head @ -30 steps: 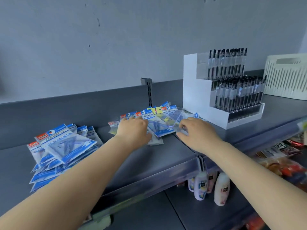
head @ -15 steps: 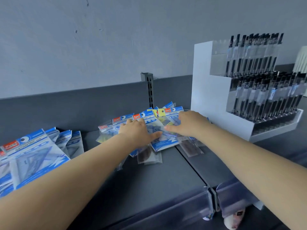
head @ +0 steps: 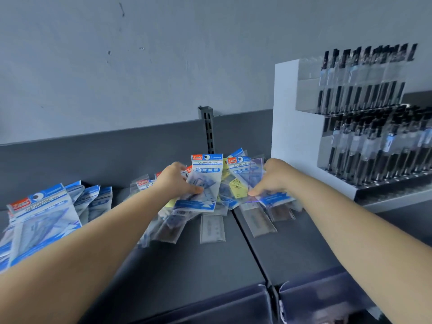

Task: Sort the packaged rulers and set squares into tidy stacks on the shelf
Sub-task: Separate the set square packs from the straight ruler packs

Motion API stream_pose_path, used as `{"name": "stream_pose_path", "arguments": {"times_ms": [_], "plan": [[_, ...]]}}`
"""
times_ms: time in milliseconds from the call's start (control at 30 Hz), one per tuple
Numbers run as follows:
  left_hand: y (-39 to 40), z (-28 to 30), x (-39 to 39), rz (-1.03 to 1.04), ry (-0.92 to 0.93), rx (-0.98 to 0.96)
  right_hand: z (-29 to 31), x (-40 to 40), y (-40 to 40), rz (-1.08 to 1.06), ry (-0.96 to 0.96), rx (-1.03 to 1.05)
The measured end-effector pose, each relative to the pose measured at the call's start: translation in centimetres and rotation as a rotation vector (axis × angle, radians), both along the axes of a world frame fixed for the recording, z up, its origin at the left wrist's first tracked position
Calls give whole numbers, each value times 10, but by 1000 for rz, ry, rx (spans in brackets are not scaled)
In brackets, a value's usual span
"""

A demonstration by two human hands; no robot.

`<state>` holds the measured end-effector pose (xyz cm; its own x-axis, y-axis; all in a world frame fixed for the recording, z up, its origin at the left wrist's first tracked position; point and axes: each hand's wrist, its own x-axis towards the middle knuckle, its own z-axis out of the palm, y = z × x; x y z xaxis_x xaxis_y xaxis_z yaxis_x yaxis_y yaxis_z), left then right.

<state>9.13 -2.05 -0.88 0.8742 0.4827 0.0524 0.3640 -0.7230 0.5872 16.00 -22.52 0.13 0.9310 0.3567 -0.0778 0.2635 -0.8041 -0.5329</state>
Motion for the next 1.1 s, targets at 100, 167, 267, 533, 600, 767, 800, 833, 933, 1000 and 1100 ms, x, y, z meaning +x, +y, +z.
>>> {"name": "stream_pose_path", "arguments": {"times_ms": [100, 167, 267, 533, 600, 767, 800, 833, 933, 1000, 1100], "plan": [[-2, 6, -1, 39, -87, -70, 0, 2, -2, 1, 75, 82], [-3, 12, -4, 53, -136, -156, -2, 5, -3, -12, 65, 145], [-6, 20, -14, 80, -232, -388, -7, 9, -7, -70, 54, 311], [-6, 34, -67, 158, -440, -759, 11, -40, 2, 156, 317, 857], [-2, 33, -85, 192, -479, -761, 13, -59, 13, 227, 363, 897], [7, 28, -137, 245, -546, -759, 8, -102, 46, 346, 443, 917], [11, 28, -149, 255, -564, -754, 7, -111, 53, 369, 457, 909], [14, 27, -159, 265, -579, -749, 6, -117, 58, 386, 468, 905], [33, 29, -188, 316, -637, -705, 6, -137, 75, 435, 506, 907], [48, 32, -198, 338, -675, -679, 7, -147, 87, 461, 504, 895], [70, 35, -202, 369, -704, -631, 12, -159, 105, 480, 491, 898]]}}
